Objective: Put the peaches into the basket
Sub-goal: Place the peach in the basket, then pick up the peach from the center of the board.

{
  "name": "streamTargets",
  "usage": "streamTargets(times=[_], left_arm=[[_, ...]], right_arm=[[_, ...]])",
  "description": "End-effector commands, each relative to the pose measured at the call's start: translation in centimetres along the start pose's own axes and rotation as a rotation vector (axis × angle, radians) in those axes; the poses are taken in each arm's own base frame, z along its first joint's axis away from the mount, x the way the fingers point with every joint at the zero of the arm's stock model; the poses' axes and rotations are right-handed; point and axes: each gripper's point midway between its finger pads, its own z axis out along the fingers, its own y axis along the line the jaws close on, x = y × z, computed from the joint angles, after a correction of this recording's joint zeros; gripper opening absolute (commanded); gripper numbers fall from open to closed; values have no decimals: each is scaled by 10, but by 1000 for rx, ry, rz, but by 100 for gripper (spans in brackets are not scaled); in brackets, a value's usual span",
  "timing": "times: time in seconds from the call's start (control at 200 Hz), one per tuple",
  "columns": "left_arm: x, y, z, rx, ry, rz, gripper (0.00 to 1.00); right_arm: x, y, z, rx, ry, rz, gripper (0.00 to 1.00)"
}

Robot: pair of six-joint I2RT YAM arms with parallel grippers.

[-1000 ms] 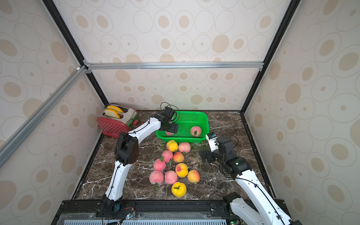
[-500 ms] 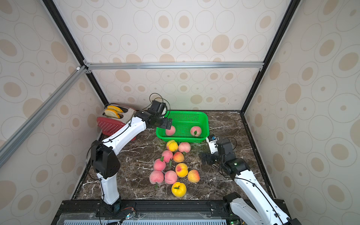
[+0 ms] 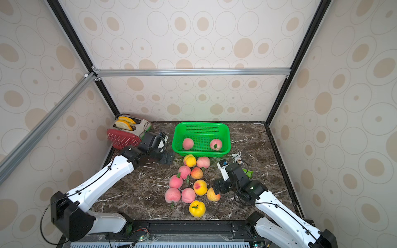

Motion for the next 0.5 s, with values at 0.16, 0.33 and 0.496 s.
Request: streamTargets(times=[0.16, 0.33, 0.496], left_arm=[[23, -2, -20, 42, -5, -17, 99], [30, -4, -15, 63, 9, -27, 99], [43, -4, -9, 71, 35, -32, 99]], right_arm=[[29, 8, 9, 5, 54, 64, 100], [45, 12, 18, 1, 105, 62, 100], [49, 12, 24, 3, 122, 63, 100]])
